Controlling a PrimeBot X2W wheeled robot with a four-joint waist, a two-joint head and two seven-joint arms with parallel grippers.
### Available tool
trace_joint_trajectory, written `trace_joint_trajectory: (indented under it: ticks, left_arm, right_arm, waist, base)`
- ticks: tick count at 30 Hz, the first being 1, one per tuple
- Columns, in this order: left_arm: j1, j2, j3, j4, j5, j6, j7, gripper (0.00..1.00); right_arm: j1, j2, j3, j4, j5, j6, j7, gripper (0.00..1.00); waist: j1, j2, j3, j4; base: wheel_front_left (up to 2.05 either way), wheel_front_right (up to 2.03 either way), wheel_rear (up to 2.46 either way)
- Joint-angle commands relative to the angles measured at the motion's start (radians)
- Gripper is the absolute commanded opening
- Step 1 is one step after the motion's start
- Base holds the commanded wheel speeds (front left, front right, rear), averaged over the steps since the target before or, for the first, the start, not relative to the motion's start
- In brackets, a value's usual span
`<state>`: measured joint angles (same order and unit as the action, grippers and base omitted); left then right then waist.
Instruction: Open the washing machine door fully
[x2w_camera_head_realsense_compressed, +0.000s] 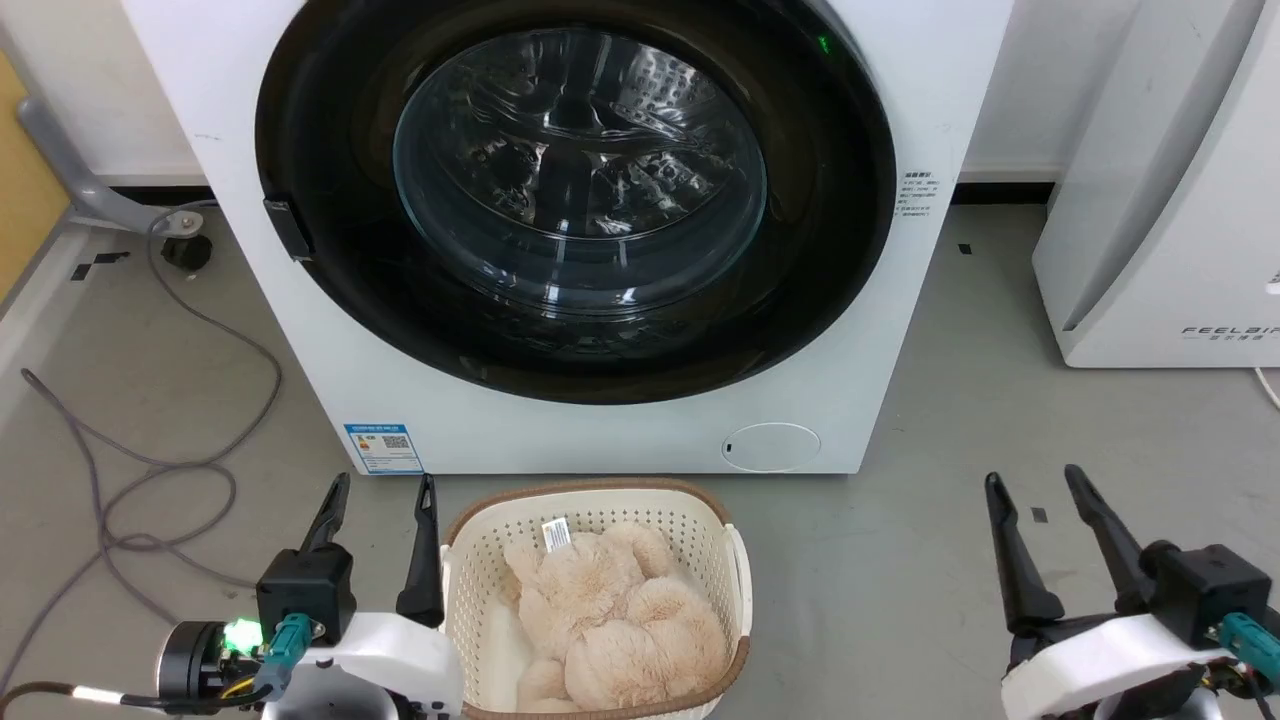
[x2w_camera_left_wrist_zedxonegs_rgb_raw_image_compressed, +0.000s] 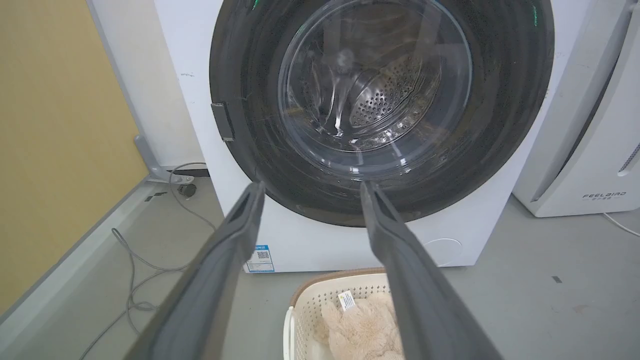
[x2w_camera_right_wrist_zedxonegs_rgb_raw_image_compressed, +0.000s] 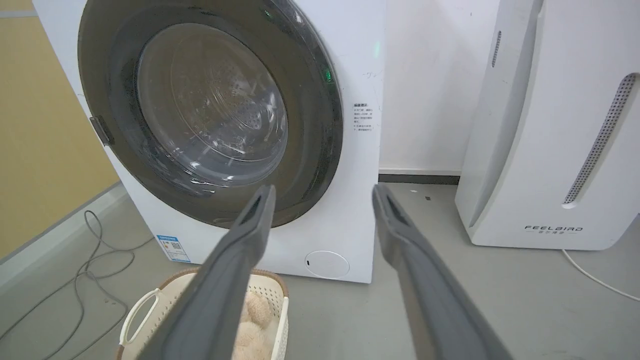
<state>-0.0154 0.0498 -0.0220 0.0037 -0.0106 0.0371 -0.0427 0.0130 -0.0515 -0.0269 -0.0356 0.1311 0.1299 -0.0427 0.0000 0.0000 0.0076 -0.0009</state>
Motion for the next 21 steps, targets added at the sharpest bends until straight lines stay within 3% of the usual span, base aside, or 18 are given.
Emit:
trace_joint_trajectory:
  ticks: [1,2,3,11,21]
  left_arm:
    - [-0.006,0.000,-0.004,-0.004,-0.006,0.009,-0.011,1.00]
    - [-0.006,0.000,-0.005,-0.005,-0.007,0.011,-0.013,1.00]
    - [-0.007,0.000,-0.006,-0.005,-0.007,0.012,-0.015,1.00]
    - [-0.010,0.000,-0.014,-0.006,-0.011,0.024,-0.032,1.00]
    - [-0.013,0.000,-0.022,-0.009,-0.015,0.038,-0.053,1.00]
  right_arm:
    - [-0.001,0.000,-0.005,-0.011,0.022,0.000,-0.011,1.00]
    - [-0.001,0.000,-0.005,-0.013,0.030,0.000,-0.013,0.24]
    - [-0.001,0.000,-0.006,-0.014,0.040,0.000,-0.015,0.00]
    - [-0.005,0.000,-0.006,-0.012,0.169,0.000,-0.032,0.00]
    - [-0.034,0.000,-0.033,0.030,0.480,0.000,-0.053,0.00]
  waist:
    - [0.0000,0.0000,0.001,0.000]
    - [0.0000,0.0000,0.001,0.000]
    - [0.0000,0.0000,0.001,0.000]
    - [0.0000,0.0000,0.004,0.002]
    - [0.0000,0.0000,0.010,0.007]
  base:
    - [0.00,0.00,0.00]
    - [0.00,0.00,0.00]
    - [0.00,0.00,0.00]
    - [0.00,0.00,0.00]
    - [0.00,0.00,0.00]
